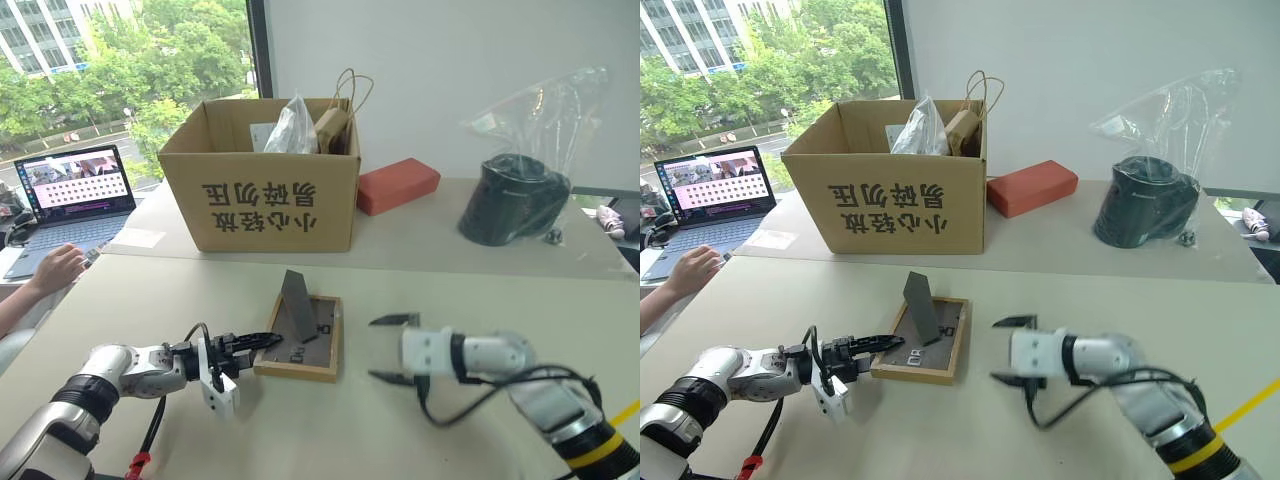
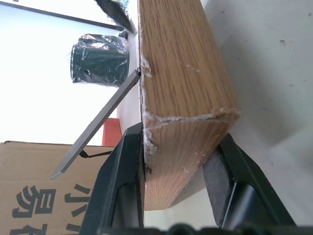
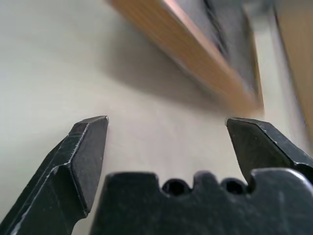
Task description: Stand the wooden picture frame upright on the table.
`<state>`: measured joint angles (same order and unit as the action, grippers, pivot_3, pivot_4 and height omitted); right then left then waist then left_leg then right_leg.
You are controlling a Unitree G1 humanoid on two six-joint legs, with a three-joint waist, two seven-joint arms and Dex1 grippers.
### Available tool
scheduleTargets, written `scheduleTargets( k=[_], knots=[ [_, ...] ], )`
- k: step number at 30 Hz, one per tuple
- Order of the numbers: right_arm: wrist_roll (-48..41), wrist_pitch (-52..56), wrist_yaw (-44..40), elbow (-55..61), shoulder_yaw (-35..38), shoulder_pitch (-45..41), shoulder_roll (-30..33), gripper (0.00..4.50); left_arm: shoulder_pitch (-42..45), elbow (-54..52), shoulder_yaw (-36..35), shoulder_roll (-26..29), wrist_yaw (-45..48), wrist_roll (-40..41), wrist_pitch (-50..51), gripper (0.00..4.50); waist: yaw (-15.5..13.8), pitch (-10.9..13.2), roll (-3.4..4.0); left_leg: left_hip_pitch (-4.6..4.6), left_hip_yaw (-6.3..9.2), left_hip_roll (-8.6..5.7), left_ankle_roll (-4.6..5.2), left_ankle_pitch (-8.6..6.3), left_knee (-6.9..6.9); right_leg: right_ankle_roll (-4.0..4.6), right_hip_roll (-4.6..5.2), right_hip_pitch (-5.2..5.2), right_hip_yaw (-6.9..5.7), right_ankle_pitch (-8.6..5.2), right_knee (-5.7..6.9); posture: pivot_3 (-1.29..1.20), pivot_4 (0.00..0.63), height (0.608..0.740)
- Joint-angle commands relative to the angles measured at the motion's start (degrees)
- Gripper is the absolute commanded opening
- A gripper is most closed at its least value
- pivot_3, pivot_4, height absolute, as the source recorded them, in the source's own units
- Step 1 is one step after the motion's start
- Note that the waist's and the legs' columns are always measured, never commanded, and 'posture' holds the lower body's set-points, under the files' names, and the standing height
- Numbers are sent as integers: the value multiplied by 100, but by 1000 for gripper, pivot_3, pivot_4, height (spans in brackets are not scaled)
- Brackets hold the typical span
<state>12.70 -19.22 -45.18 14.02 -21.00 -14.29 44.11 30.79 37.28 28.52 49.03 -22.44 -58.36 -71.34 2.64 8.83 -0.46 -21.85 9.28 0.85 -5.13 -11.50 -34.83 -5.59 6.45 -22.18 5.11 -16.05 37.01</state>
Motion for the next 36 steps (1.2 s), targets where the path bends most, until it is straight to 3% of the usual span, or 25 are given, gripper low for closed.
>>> scheduleTargets(
  k=[1, 8, 12, 16, 19, 21, 23, 25, 29, 32, 36],
  knots=[
    [1049, -1359, 836, -184, -113, -260, -284, 4474, -50, 319, 334, -32, 337, -167, -44, 1225, -6, 0, -6, 3, 0, 0, 0, 0, 0, 0, 0, 3, 0, 0, 0, 0, 150, 740],
    [2229, -2076, 1511, -966, -447, -748, -786, 4474, 21, 328, 287, -77, 422, 24, -130, 1225, -26, 2, -11, 1, 2, -1, -2, 1, 2, 3, -1, 3, -1, 1, -2, 0, 150, 740],
    [2356, -2185, 1714, -1212, -515, -781, -925, 3463, -11, 306, 259, -87, 494, 151, -132, 1225, -23, 2, -11, 1, 2, -1, -2, 1, 4, 3, 0, 3, -1, 1, -3, 0, 150, 740],
    [2390, -2228, 1814, -1289, -526, -808, -967, 2070, -68, 268, 216, -80, 545, 249, -144, 1225, -21, 2, -11, 10, 1, -1, -2, 1, 5, 4, -1, 10, 0, 2, -1, 0, 150, 740],
    [2314, -2171, 1869, -1285, -482, -832, -1023, 1394, -136, 304, 139, -110, 708, 583, -173, 1225, -14, 2, -11, 18, 1, 0, -2, 1, 7, 4, -1, 14, 1, 1, 0, 0, 150, 740],
    [2120, -2053, 1860, -1193, -378, -834, -1094, 1235, -226, 333, 9, -145, 909, 1107, -109, 2153, -4, 2, -10, 20, 1, 0, -2, 1, 8, 5, -1, 15, 2, 1, 2, 0, 150, 740],
    [1952, -1949, 1803, -1097, -300, -804, -1137, 1231, -325, 319, -114, -164, 1135, 1519, 19, 2810, 15, 2, -11, 19, 1, 0, -2, 1, 8, 5, -2, 13, 2, 1, 3, 0, 150, 740],
    [1565, -1635, 1634, -893, -141, -757, -1171, 1230, -593, 231, -431, -129, 1481, 2640, 306, 3498, 35, 4, -13, 17, 1, 1, -2, 1, 9, 7, -2, 9, 2, 1, 4, 0, 150, 740],
    [518, -617, 1098, -433, 281, -799, -1189, 1230, -1509, -484, -1353, -112, 2139, 4720, 1605, 3498, 91, 21, -24, 5, 5, 2, -1, 1, 12, 13, -2, -4, 1, 1, 9, 0, 150, 740],
    [-266, 278, 647, -52, 551, -931, -1182, 1230, -2207, -1165, -1793, -151, 2458, 5267, 2388, 3498, 131, 33, -25, -4, 9, 3, -1, 1, 9, 20, -2, -7, 0, 5, 10, 0, 150, 740],
    [-3231, 4053, -90, 555, 1551, -1753, -1136, 1230, -3380, -2109, -2060, -412, 2634, 5212, 3086, 3498, 165, 61, -14, -1, 1, 6, 0, 0, 10, 53, -3, -6, 8, 24, 9, 0, 150, 740]
  ],
)
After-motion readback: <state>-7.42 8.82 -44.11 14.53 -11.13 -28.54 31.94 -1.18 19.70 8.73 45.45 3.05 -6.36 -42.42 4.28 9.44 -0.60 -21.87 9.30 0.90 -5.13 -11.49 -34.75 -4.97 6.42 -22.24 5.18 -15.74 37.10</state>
